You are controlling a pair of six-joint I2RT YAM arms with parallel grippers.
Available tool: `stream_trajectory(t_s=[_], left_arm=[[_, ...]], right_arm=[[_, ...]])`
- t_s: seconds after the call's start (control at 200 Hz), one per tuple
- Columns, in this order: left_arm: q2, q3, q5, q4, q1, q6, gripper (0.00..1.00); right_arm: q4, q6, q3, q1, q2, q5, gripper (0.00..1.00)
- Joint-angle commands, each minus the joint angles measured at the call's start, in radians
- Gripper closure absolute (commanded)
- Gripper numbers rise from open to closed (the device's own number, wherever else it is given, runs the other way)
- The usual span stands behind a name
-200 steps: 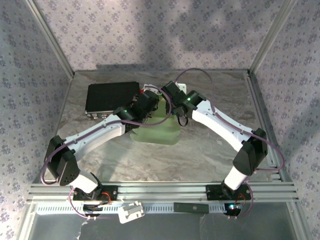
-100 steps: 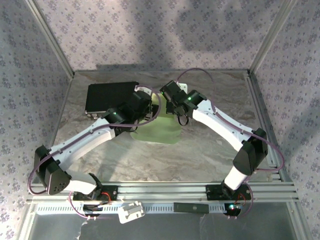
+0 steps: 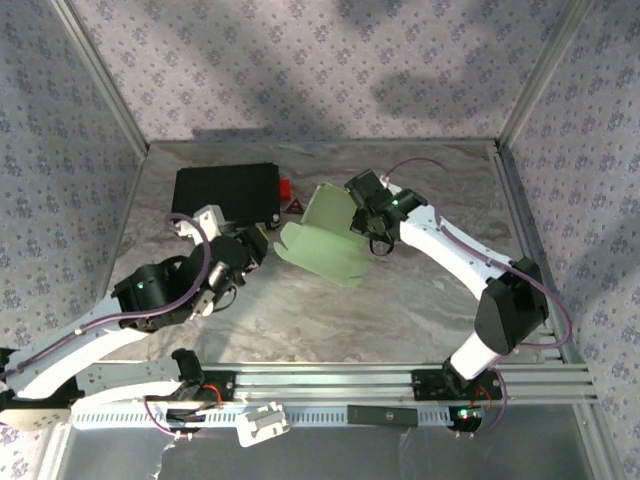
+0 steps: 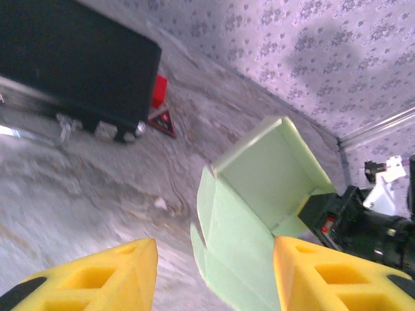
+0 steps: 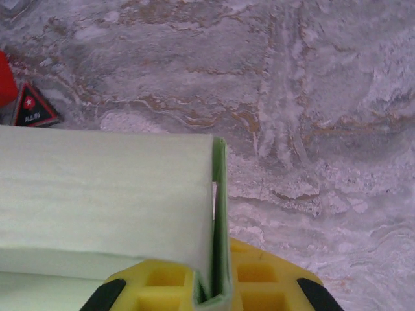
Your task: Fold the paper box
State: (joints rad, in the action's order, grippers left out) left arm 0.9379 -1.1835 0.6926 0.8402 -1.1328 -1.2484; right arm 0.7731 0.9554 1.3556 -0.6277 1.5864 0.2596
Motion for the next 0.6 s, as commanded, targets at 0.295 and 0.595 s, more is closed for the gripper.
stream_trajectory(t_s=[0.295, 0.595], left_arm=[[0.34, -0.106, -0.129, 0.0, -0.054, -0.285, 0.46], [0.442, -0.131, -0.15, -0.03, 0.006, -0.285, 0.65]], right_arm=[[-0.133, 0.229, -0.151, 0.05, -0.08, -0.08, 1.0], [-0.167, 0.261, -0.222, 0.063, -0.096, -0.102, 1.0]])
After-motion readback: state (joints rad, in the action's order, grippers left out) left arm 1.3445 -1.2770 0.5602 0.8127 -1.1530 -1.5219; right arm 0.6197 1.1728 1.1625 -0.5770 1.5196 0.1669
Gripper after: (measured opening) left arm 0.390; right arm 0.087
